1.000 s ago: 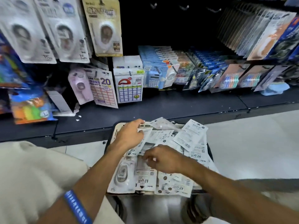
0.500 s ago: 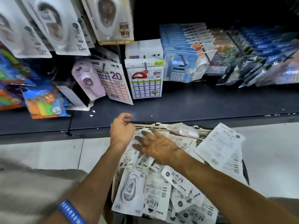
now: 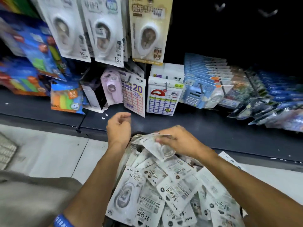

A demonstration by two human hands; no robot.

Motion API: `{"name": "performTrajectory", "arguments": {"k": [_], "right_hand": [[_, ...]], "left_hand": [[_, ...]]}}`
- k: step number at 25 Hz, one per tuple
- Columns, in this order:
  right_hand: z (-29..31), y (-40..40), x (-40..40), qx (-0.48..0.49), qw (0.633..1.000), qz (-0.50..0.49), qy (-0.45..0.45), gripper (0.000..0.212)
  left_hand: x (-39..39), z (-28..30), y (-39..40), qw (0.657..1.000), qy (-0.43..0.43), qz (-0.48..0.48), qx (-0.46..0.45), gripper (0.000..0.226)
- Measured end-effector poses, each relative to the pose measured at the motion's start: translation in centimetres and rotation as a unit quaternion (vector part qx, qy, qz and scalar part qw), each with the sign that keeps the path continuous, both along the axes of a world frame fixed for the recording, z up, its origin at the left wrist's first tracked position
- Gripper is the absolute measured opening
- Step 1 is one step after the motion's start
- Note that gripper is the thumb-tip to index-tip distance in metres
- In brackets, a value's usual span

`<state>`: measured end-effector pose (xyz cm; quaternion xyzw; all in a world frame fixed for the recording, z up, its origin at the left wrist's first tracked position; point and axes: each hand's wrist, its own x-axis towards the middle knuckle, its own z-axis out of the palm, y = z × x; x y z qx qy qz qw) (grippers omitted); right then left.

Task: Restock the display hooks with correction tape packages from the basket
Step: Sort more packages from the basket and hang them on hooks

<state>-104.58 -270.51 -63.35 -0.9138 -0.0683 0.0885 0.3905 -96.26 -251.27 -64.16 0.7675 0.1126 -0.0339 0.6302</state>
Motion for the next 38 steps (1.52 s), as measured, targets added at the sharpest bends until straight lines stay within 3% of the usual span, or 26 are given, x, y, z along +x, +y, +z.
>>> {"name": "performTrajectory", "arguments": {"k": [2,4,7,9,13,18,22,25,27,29,34,36,38], "right_hand": [[3.7,-2.2,-0.7,0.133,0.987,-0.067,0.063,0.014],[6.9,-4.0,-1.8,0.274,0.946,-0.148,0.092,0.026],[10.1,-4.3,-2.7,0.413,0.875,-0.239,0.084,0.021],[12.1,-3.2,-2.7,0.467,0.831,-0.288,0.09,0.021],[15.2,-2.3,-2.5,0.532,0.777,-0.324,0.092,0.039],[15.8,-4.2,-2.9,0.493,0.835,-0.229,0.088,0.04],[16.3,-5.4,-1.3,0.48,0.827,-0.288,-0.039,0.02],[17.6,-6.6,0.4,0.4,0.832,-0.354,-0.151,0.011],[18.3,-7.2,1.6,0.328,0.839,-0.384,-0.204,0.006],[18.6,-7.2,2.1,0.261,0.851,-0.392,-0.234,0.005],[17.9,-6.7,1.9,0.201,0.866,-0.374,-0.263,0.006],[17.7,-7.1,2.4,0.172,0.842,-0.445,-0.251,0.026],[17.6,-7.5,2.8,0.213,0.809,-0.511,-0.198,0.046]], "left_hand": [[-1.1,3.2,0.0,0.992,0.044,-0.049,-0.105,0.02],[-2.5,6.0,-0.4,0.954,0.082,-0.199,-0.21,0.036],[-4.6,9.0,-1.8,0.917,0.064,-0.353,-0.172,0.055],[-5.0,11.0,-3.0,0.904,0.098,-0.352,-0.224,0.07],[-3.0,15.0,-4.2,0.913,0.108,-0.29,-0.267,0.067],[-0.8,17.9,-5.4,0.937,0.056,-0.225,-0.26,0.047],[-0.2,19.6,-4.8,0.95,-0.017,-0.204,-0.236,0.043],[0.7,21.5,-2.7,0.957,-0.167,-0.168,-0.17,0.035],[1.3,22.2,-1.8,0.95,-0.223,-0.146,-0.164,0.034],[1.7,22.1,-1.9,0.948,-0.231,-0.147,-0.161,0.035],[1.9,21.1,-2.8,0.95,-0.223,-0.154,-0.157,0.035],[1.9,20.9,-3.2,0.947,-0.224,-0.16,-0.163,0.035],[1.9,20.6,-3.6,0.948,-0.22,-0.161,-0.164,0.035]]}}
